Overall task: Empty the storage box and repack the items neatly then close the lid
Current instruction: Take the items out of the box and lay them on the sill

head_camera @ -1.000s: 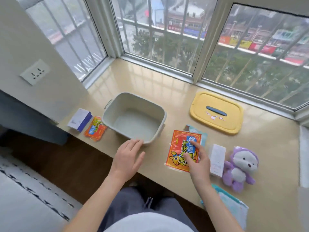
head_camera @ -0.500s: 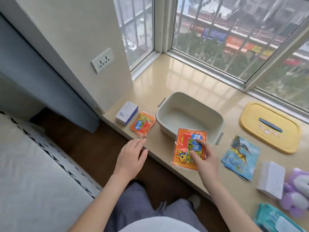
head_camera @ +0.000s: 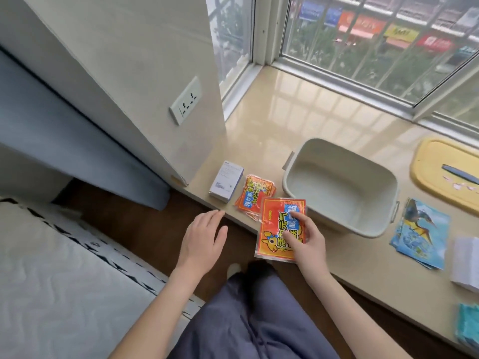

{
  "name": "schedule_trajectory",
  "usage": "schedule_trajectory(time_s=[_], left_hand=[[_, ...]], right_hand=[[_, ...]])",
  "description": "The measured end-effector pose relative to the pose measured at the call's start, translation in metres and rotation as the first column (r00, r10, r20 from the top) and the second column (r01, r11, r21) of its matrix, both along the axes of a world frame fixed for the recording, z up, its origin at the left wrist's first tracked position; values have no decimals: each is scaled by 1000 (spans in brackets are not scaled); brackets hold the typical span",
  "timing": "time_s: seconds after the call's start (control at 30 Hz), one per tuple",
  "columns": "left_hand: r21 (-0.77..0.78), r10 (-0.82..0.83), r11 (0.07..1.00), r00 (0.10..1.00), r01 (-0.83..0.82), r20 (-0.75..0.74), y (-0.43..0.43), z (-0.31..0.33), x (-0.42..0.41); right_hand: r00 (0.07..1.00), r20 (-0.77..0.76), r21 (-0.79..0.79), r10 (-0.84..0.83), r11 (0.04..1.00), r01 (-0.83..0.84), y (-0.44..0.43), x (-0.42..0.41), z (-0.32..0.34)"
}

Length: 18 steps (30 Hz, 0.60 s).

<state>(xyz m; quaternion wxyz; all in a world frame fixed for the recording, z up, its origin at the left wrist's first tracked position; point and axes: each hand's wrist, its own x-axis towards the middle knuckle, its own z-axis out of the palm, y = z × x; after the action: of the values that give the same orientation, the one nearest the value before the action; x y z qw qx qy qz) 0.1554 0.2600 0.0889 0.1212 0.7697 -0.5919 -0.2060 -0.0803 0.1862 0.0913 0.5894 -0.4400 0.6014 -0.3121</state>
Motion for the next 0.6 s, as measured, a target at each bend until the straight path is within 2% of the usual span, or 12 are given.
schedule_trajectory(time_s=[0.3, 0.5, 0.6], left_hand=[[43, -6, 999, 1000, 6, 2, -64, -37, 22], [38, -84, 996, 996, 83, 15, -111, -73, 50], [38, -135, 990, 991, 134, 17, -138, -108, 64]], right_hand=[[998, -9, 83, 65, 994, -64, -42, 39, -51], [998, -40, 115, 48, 992, -43, -57, 75, -95], [999, -45, 138, -28, 990, 34, -67, 89, -123]])
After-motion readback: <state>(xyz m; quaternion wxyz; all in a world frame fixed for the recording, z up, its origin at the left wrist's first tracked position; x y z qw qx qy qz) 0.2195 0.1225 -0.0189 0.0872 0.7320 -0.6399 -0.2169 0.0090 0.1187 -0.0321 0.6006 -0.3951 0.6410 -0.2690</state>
